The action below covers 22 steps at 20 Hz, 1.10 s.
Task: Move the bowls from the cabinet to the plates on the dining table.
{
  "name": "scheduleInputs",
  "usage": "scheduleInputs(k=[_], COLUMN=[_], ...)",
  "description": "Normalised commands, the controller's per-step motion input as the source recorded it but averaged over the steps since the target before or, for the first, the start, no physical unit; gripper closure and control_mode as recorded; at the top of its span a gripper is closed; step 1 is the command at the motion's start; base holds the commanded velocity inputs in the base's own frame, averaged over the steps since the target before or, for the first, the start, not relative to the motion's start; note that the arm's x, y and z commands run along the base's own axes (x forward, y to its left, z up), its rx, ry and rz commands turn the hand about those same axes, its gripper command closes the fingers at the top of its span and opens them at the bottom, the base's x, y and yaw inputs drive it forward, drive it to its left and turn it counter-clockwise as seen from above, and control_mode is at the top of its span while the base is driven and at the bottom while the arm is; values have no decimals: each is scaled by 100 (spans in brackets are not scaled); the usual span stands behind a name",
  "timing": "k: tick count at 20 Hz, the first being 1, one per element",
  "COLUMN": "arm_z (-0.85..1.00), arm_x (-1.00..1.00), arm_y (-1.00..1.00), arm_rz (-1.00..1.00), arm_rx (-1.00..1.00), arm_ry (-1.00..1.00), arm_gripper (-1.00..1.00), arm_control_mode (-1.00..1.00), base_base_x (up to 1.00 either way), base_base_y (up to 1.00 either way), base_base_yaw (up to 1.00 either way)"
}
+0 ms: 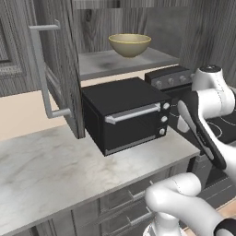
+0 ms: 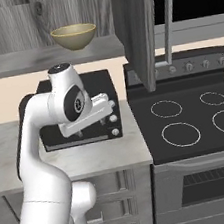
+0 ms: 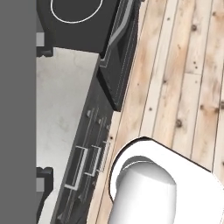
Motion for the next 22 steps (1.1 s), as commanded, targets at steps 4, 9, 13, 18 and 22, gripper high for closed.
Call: scheduleInputs(k=[4,9,13,18,22], arm_z=[77,62,64,61,47], arm_x=[-18,-16,-3,0,0], arm_y=[0,0,2,7,3], arm_rz=[0,0,0,0,0], arm_rx=[-3,0,0,-3,-2], arm_ry=[-9,-9,-6,-4,-3], arm_gripper=[-100,-100,-100,-100,-100], arm_control_mode=[-100,-100,-100,-100,-100], base_base_x=[0,0,0,0,0], base_base_y=[0,0,0,0,0], base_base_yaw=[0,0,0,0,0])
